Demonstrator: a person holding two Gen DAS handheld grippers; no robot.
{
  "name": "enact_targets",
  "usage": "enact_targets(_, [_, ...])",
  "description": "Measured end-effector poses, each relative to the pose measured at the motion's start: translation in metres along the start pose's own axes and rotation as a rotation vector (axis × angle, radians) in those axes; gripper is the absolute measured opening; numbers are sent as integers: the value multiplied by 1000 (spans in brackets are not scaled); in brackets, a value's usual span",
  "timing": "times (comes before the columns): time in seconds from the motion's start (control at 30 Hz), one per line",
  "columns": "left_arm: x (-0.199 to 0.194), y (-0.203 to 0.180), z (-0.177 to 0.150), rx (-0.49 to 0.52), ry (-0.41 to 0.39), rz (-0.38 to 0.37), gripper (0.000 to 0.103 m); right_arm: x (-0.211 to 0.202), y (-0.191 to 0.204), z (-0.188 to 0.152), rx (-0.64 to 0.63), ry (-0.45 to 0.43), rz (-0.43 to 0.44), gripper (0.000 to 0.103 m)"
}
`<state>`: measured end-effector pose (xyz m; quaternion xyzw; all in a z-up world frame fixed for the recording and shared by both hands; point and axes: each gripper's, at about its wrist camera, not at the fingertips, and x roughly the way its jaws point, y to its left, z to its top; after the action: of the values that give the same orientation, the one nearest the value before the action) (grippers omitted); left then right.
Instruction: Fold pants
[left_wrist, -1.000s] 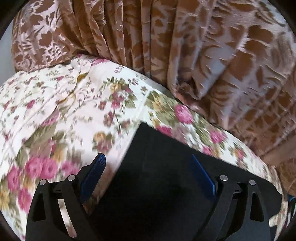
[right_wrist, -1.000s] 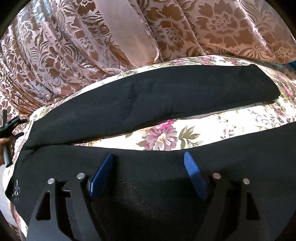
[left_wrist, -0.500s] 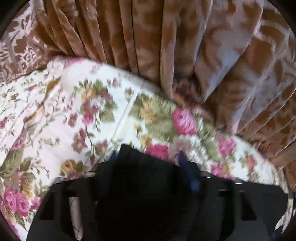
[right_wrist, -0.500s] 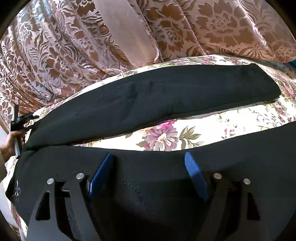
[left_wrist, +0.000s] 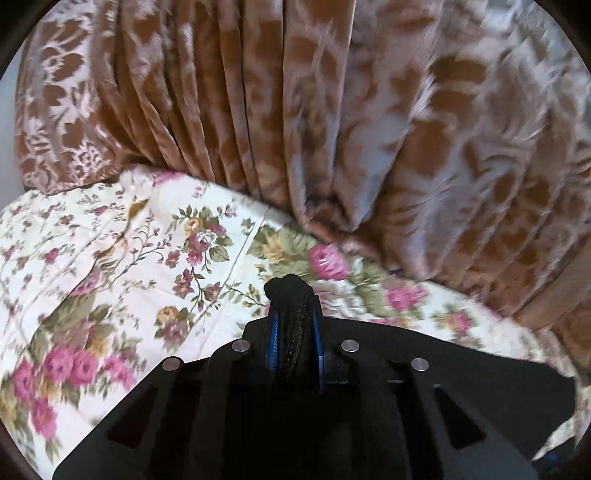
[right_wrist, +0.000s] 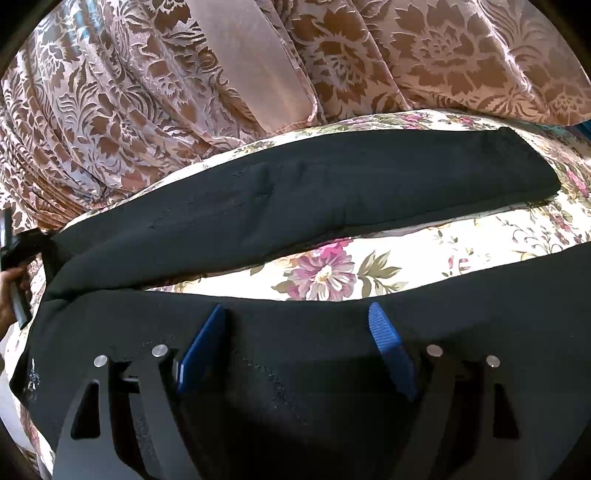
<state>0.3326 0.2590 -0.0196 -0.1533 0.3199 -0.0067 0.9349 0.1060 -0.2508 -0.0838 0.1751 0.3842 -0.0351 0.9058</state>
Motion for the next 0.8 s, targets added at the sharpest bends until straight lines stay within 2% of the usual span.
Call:
enact_targets(0.17, [-55, 2, -22, -85, -57, -105, 14, 0, 0, 1, 1, 0, 0, 81])
enact_targets(0.37, [-103, 16, -74, -123, -98, -153, 14, 0, 0, 0, 2, 0, 1, 81])
enact_targets(0.43, [-110, 22, -93, -139, -99, -155, 14, 0, 0, 0, 2, -1, 1, 81])
enact_targets(0.6, [-106, 45, -131, -270, -67, -170, 14, 2, 3, 1, -8, 12, -10, 81])
enact_targets(0.67, [-101, 52, -141, -309, -54, -183, 14, 5, 10, 4, -39, 57, -27, 89])
enact_targets(0.73, [-96, 60, -149, -357, -50, -209, 14, 8, 21, 13, -88, 120, -73, 89])
enact_targets(0.8, [-94, 67, -155, -393, -53, -236, 14, 3, 31, 33, -72, 153, -37, 88])
